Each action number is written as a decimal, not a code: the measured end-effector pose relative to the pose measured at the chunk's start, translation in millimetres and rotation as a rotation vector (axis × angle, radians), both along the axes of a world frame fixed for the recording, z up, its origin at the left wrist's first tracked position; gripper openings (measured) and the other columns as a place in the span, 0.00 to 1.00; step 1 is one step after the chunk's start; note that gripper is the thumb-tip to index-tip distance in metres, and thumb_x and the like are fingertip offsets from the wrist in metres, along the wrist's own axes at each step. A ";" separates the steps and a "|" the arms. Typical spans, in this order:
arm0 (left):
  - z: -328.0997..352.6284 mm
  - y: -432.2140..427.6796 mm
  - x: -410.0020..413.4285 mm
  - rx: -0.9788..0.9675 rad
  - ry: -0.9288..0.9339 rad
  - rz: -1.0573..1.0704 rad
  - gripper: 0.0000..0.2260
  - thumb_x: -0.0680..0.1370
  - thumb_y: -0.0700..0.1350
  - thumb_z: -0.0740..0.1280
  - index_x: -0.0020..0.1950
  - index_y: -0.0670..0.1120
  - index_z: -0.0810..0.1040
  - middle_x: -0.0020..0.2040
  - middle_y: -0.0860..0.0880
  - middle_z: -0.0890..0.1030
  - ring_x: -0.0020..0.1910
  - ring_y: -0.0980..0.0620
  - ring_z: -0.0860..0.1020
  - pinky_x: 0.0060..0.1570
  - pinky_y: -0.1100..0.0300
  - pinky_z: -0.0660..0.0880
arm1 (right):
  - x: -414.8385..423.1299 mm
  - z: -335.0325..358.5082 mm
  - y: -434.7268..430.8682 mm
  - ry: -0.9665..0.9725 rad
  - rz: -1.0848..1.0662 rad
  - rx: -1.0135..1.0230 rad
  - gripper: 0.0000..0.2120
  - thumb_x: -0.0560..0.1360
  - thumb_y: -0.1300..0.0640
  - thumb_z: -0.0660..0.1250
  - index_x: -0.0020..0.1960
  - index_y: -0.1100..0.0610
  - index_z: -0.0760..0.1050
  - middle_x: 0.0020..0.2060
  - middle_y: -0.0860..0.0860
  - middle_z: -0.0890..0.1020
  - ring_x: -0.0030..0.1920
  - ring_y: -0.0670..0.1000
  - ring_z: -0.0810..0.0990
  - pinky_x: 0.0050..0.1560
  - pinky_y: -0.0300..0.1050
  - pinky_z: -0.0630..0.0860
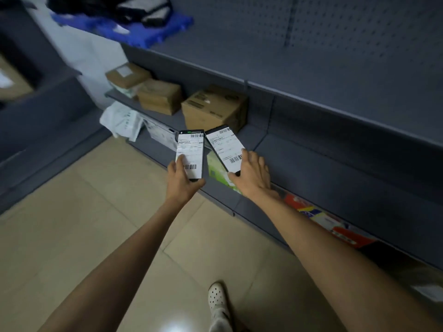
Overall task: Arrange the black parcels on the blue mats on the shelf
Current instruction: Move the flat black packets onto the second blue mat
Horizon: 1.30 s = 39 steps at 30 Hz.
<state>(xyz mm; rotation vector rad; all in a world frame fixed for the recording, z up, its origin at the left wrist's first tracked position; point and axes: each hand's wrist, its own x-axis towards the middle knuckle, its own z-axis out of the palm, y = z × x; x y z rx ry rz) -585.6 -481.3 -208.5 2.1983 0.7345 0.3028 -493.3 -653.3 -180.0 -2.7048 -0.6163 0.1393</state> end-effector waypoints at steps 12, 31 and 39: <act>125.3 162.9 -23.9 0.132 -0.208 0.207 0.42 0.68 0.43 0.76 0.77 0.43 0.59 0.71 0.41 0.63 0.68 0.44 0.65 0.67 0.57 0.67 | 7.9 130.6 173.9 -0.176 0.234 0.156 0.38 0.74 0.43 0.67 0.76 0.57 0.56 0.69 0.56 0.67 0.67 0.59 0.67 0.62 0.53 0.68; 239.4 467.5 155.3 0.262 -0.244 0.032 0.38 0.71 0.49 0.74 0.76 0.42 0.60 0.72 0.41 0.64 0.67 0.42 0.68 0.65 0.49 0.69 | 179.7 225.2 457.8 -0.289 0.115 0.191 0.39 0.74 0.42 0.68 0.77 0.57 0.55 0.71 0.58 0.66 0.69 0.60 0.66 0.61 0.55 0.71; 240.9 531.4 299.3 0.259 -0.248 -0.054 0.33 0.72 0.50 0.74 0.73 0.41 0.66 0.72 0.43 0.61 0.66 0.43 0.69 0.60 0.55 0.70 | 318.5 218.2 515.8 -0.287 0.067 0.174 0.38 0.74 0.41 0.67 0.76 0.57 0.58 0.70 0.57 0.68 0.67 0.61 0.67 0.61 0.54 0.70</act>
